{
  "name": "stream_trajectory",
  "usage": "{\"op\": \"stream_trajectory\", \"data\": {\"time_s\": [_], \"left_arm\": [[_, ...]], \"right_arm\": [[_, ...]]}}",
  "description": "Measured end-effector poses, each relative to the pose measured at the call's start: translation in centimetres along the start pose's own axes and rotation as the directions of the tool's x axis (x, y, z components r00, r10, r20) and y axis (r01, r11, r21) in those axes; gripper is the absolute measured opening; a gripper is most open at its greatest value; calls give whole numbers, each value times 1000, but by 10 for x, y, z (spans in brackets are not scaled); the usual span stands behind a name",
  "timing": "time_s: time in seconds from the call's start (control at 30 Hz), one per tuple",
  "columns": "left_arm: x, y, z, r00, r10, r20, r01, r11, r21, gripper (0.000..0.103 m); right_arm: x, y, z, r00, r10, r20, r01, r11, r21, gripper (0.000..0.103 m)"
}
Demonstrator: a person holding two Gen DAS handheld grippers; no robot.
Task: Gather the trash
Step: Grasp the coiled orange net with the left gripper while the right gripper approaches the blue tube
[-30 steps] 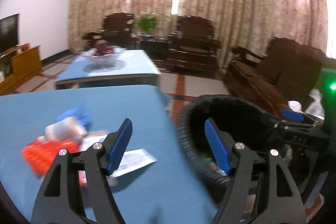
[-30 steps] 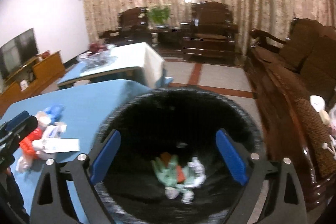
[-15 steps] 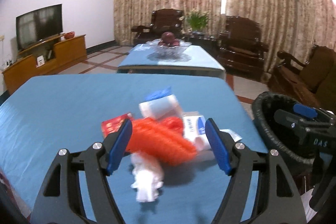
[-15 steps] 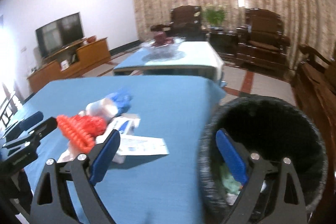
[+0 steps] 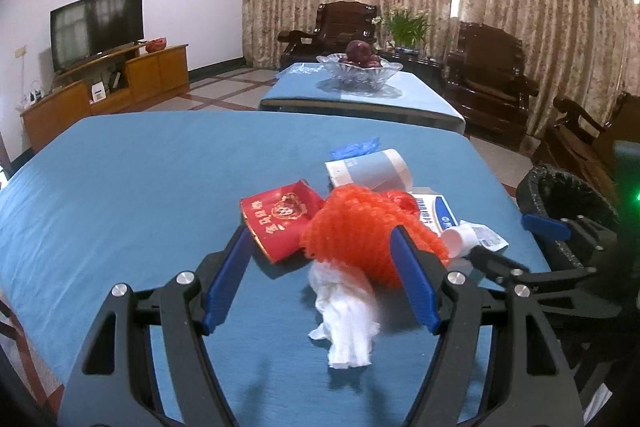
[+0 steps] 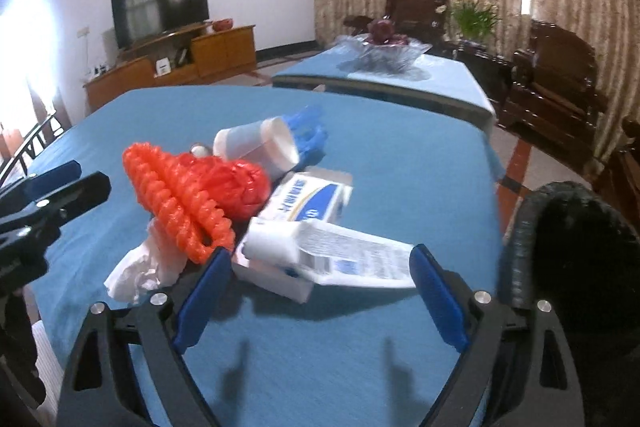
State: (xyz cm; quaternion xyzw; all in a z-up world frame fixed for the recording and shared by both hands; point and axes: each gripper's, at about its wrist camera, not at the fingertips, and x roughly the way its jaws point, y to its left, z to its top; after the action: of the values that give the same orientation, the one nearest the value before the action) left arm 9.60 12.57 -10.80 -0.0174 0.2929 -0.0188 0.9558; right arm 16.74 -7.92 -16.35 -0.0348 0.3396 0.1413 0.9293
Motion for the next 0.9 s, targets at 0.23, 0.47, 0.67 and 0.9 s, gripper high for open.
{"op": "stream_trajectory", "data": {"time_s": [0.23,0.47,0.67,0.9], "left_arm": [[5,6,0,1000,6,0,-6,1000,-7,69],[15,5,-4,1000,-6,-15,6,1000,-16,69],[23,-5,-5,999,-37,-24,37,999,-10,69],[31,-22,1,996,-87,-24,87,996,0,70]], "right_arm": [[32,9,-4,998,19,-66,-22,999,-40,81],[31,4,-2,993,101,-60,-104,994,-43,58],[22,4,1,993,102,-60,-107,991,-80,42],[6,-1,-17,992,96,-81,-103,990,-97,41]]}}
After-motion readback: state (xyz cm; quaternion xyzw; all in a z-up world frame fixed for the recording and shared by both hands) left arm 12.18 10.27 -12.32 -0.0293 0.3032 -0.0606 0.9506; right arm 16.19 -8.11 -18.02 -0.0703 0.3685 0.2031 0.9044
